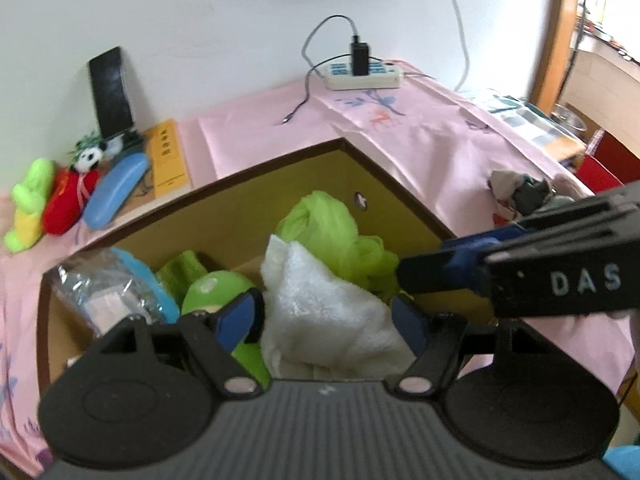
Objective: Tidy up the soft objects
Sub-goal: 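Carry the white towel into the cardboard box and open the right gripper, then move the right gripper back to the red patterned scarf on the pile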
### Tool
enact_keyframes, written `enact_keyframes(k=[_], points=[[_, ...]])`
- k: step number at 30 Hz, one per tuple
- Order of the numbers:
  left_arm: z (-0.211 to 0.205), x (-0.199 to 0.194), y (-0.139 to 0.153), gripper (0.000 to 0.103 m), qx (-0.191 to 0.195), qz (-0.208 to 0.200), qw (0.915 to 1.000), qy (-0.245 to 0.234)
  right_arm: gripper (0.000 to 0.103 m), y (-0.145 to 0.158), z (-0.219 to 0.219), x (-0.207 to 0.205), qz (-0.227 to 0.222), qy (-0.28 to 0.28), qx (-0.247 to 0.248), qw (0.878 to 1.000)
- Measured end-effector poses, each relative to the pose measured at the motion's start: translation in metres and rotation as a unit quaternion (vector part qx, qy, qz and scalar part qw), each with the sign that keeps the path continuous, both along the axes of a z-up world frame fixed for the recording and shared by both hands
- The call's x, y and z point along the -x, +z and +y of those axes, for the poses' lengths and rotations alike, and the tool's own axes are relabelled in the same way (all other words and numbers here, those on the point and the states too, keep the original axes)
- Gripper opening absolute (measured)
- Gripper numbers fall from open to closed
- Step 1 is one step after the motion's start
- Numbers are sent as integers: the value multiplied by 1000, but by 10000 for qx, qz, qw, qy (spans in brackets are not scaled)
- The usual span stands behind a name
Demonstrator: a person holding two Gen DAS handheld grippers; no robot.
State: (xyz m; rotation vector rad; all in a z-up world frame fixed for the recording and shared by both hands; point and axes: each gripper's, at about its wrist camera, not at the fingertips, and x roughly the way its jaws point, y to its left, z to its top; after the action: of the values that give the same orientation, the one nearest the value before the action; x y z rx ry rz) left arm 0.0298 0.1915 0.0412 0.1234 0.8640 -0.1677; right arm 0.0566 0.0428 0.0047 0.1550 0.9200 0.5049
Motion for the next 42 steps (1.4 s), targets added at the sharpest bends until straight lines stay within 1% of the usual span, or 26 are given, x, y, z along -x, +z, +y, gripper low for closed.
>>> enact_keyframes(k=[7,16,23,27,31,36,42], points=[[-22,6,10,74,-242,-29,9981,574,18,7,-20,5,-145,212,110,9996],[-57,16,18,74,-532,-55,9915,1184,18,15,-53,10,-272,436,122,9986],[-89,24,21,74,-756,-119,9873,1389,18,14,-80,14,-290,548,142,9980],[-111,28,21,74,-873,-201,9864,1378,18,10,-99,15,-268,557,158,9980],[-132,32,20,74,-851,-245,9885,1230,18,7,-117,18,-240,532,182,9981],[-158,35,19,74,-718,-229,9925,966,18,4,-145,24,-248,423,219,9986],[-186,37,9,74,-362,-75,9982,480,18,-9,-182,28,-134,143,308,9993]])
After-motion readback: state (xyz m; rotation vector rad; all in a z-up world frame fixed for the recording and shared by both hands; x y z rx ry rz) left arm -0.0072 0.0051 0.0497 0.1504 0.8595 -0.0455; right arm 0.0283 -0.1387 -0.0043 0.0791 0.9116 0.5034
